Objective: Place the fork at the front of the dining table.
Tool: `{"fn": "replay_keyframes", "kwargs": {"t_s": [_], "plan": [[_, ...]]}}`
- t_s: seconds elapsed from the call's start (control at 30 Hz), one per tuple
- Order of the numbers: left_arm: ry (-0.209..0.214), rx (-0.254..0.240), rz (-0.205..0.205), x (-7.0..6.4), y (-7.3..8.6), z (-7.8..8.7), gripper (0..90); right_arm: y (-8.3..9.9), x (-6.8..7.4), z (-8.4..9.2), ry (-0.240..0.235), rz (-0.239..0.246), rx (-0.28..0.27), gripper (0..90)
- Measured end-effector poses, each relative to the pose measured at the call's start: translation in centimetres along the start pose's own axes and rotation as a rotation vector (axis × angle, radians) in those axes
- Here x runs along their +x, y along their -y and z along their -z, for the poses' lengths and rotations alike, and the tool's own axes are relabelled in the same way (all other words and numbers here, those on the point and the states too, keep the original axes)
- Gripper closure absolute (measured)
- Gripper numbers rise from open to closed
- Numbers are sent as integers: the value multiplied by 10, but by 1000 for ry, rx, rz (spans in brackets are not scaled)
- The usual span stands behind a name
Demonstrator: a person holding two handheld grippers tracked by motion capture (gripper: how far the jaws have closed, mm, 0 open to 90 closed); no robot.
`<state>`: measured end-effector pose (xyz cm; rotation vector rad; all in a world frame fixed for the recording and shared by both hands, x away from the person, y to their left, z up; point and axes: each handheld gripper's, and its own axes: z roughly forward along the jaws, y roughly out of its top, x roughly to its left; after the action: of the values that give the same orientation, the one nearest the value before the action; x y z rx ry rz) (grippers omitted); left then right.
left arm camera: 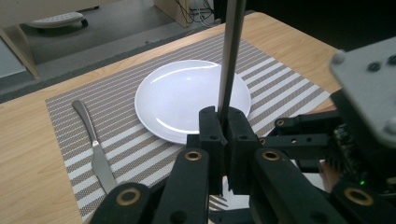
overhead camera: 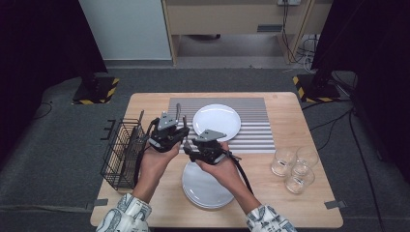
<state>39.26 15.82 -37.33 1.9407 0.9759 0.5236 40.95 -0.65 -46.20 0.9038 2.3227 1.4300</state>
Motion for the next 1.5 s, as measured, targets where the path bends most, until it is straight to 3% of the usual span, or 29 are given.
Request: {"fn": "replay_keyframes", "kwargs": {"t_s": [0.5,0.77,1.2,1.5], "plan": [[14,5,-3,-4,-2,1,865,5,0,-7,-1,-11,3,562],[27,-14,31,-1,-2,3,865,6,0,-7,1,-10,-2,631],[25,-13,25,1,-3,7,865,6,-1,-11,-14,-35,-2,581],[30,-9,18,0,-3,6,865,6,-2,-12,-22,-49,-5,594]]}}
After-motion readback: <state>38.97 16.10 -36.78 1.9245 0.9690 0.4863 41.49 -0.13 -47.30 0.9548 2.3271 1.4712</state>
